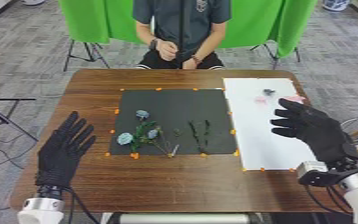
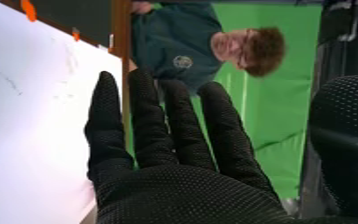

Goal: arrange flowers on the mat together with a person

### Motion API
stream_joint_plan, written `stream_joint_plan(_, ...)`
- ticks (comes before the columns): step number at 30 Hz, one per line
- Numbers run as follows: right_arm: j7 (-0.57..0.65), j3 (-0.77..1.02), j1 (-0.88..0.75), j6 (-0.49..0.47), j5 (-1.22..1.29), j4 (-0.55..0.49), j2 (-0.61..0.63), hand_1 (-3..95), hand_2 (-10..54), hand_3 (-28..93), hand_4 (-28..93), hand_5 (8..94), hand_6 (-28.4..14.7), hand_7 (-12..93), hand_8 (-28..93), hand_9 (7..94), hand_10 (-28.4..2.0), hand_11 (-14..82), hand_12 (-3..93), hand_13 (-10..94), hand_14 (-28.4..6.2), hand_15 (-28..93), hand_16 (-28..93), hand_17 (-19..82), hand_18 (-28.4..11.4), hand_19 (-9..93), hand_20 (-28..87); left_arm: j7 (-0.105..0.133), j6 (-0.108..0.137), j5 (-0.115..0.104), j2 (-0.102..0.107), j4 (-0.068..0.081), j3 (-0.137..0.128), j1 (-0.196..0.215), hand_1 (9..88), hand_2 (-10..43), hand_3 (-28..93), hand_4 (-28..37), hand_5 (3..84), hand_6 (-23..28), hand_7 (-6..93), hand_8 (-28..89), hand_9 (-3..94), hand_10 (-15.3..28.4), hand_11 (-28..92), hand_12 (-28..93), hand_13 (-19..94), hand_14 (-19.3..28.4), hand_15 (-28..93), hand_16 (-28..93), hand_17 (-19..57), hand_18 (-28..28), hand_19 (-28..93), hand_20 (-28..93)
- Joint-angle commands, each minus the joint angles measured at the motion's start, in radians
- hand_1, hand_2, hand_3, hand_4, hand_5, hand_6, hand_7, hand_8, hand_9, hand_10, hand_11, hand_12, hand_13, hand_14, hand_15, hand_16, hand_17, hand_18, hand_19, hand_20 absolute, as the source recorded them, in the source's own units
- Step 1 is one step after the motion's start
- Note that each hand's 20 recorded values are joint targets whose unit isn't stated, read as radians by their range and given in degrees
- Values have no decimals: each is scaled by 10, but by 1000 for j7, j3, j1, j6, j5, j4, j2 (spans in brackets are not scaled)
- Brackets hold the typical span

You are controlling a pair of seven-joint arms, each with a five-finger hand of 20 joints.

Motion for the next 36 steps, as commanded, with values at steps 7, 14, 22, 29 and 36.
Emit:
stream_joint_plan(7, 4, -15, 44, 3, -46, 3, -24, 179, -9, 839, -235, 356, -62, 117, -79, 359, -154, 105, 226, 317, -142, 247, 257, 86, -226, 483, 291, -44, -16, 7, 7, 9, -8, -4, 251, -35, 703, -282, 286, 31, 132, -75, 218, 104, 149, 146, 192, 129, 148, 42, -116, 206, 381, 90)
stream_joint_plan(14, 13, -24, 30, 39, 1, -3, -25, 181, 21, 845, -240, 359, -60, 123, -82, 361, -154, 107, 226, 319, -143, 254, 250, 84, -226, 480, 290, -32, -13, 10, 12, 8, -5, -4, 251, -34, 704, -282, 273, 27, 134, -75, 214, 104, 149, 147, 190, 129, 148, 43, -118, 205, 382, 91)
stream_joint_plan(22, -16, -16, 47, 51, 2, 4, 1, 188, 35, 866, -227, 363, -61, 125, -83, 367, -156, 113, 225, 322, -144, 263, 244, 85, -226, 480, 287, -42, -23, 3, 29, 18, -7, -20, 243, -35, 701, -283, 259, 23, 136, -76, 210, 103, 147, 149, 188, 130, 149, 43, -120, 204, 381, 91)
stream_joint_plan(29, -3, -16, 37, 44, -2, 0, -1, 194, 33, 890, -217, 366, -59, 132, -87, 371, -156, 122, 224, 327, -143, 277, 239, 84, -225, 481, 287, -35, -35, -10, 31, 24, 1, -24, 246, -36, 702, -283, 259, 24, 137, -76, 208, 102, 146, 151, 188, 130, 148, 43, -120, 204, 381, 92)
stream_joint_plan(36, -14, -9, 34, 43, -6, 0, 11, 193, 17, 871, -229, 366, -59, 133, -88, 372, -156, 122, 223, 326, -143, 280, 234, 83, -225, 480, 287, -27, -45, -33, 34, 25, -11, -21, 245, -37, 699, -283, 262, 25, 135, -76, 209, 103, 145, 151, 188, 130, 148, 43, -120, 205, 381, 92)
